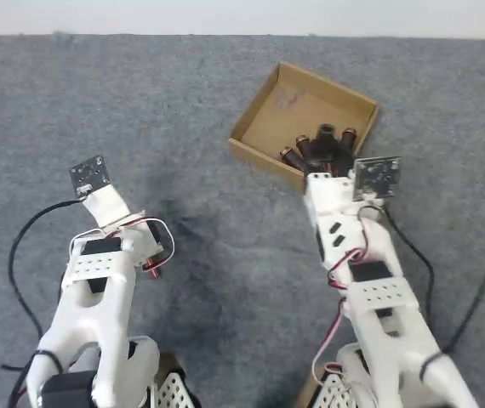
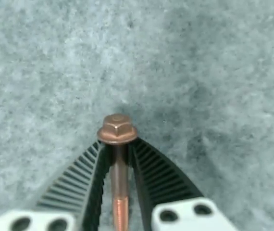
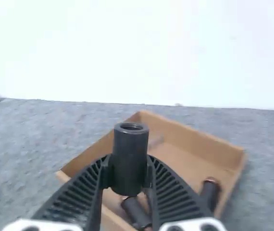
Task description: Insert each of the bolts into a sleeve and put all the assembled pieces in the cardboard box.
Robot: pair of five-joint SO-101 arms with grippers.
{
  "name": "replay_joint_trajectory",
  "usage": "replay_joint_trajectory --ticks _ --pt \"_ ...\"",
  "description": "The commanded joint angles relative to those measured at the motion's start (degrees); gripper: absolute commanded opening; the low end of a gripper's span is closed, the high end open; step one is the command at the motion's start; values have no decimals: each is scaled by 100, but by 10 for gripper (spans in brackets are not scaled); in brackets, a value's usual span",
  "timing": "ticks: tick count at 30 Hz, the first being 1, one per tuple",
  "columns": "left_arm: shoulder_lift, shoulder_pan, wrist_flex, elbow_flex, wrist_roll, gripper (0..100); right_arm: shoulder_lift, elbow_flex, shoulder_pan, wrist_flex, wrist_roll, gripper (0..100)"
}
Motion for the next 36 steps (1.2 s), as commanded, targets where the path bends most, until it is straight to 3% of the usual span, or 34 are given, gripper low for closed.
replay_joint_trajectory --ticks 1,14,22,29,36 --pt "-308 -26 -158 -57 -44 12 840 -316 -233 -1402 -70 9" --pt "-316 -18 -185 -57 -44 12 3960 -246 -1209 -5534 -62 7" --pt "-281 -18 -413 -48 -53 12 4673 712 -1947 -7468 -9 7" --pt "-281 -18 -422 -48 -53 12 4673 1846 -2431 -7793 668 9" --pt "-299 -18 -431 -48 -62 12 4673 1855 -2527 -7785 756 9"
